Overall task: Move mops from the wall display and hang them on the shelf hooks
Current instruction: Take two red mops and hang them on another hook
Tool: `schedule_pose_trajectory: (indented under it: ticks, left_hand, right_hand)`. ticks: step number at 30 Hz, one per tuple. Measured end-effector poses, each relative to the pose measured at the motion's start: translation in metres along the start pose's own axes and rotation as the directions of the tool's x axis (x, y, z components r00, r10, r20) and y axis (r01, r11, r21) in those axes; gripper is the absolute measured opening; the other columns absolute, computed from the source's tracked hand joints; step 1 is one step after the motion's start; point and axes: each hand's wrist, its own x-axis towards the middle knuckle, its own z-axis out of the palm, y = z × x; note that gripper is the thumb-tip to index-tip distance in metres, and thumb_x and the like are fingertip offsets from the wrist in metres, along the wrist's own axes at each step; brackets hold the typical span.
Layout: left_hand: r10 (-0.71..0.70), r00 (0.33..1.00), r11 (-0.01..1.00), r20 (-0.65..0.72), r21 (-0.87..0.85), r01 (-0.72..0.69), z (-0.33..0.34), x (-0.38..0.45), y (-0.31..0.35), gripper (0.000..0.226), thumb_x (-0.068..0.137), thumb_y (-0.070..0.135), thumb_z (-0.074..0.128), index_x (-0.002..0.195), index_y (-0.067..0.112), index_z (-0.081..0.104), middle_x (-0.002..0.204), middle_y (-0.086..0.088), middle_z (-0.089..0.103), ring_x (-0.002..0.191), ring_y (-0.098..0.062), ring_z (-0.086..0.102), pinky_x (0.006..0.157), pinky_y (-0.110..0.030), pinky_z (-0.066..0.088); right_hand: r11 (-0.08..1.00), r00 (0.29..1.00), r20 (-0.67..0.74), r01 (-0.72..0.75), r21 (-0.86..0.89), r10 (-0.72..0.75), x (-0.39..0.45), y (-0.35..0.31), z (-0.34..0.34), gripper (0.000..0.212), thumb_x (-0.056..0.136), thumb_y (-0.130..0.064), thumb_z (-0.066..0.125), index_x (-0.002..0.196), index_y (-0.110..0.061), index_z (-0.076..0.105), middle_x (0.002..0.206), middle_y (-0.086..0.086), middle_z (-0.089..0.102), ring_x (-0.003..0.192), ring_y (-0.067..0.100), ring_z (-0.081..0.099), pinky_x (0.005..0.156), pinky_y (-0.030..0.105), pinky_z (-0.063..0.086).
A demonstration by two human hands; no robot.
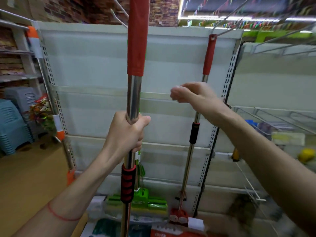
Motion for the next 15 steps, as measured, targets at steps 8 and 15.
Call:
schedule_pose_trajectory:
  ticks: [8,15]
  left_hand:
    - [0.003,0.995,0.999,0.101,0.044,-0.007,0.043,-0.006,0.004,0.034,0.099,0.007,0.058,0.068,0.013,0.048,0.040,0.001,0.039,0.033,-0.020,0.037,0.038,-0.030,0.035]
    - [0.110,0.965,0.940,0.236,0.290,-0.178,0.068,-0.010,0.007,0.039,0.093,0.008,0.061,0.054,0.014,0.058,0.040,-0.011,0.057,0.043,-0.021,0.062,0.051,-0.029,0.051]
  right_hand:
    - [0.943,0.985,0.135,0.062,0.326,-0.111,-0.050,-0.057,0.032,0.031,0.101,-0.025,0.061,0.115,0.001,0.068,0.115,0.023,0.075,0.110,0.029,0.073,0.102,0.044,0.055]
    - [0.904,1.000,-0.017,0.005,0.428,0.003,-0.050,-0.045,0.037,0.037,0.104,-0.019,0.058,0.068,-0.012,0.052,0.053,-0.001,0.053,0.054,0.027,0.055,0.076,0.059,0.053]
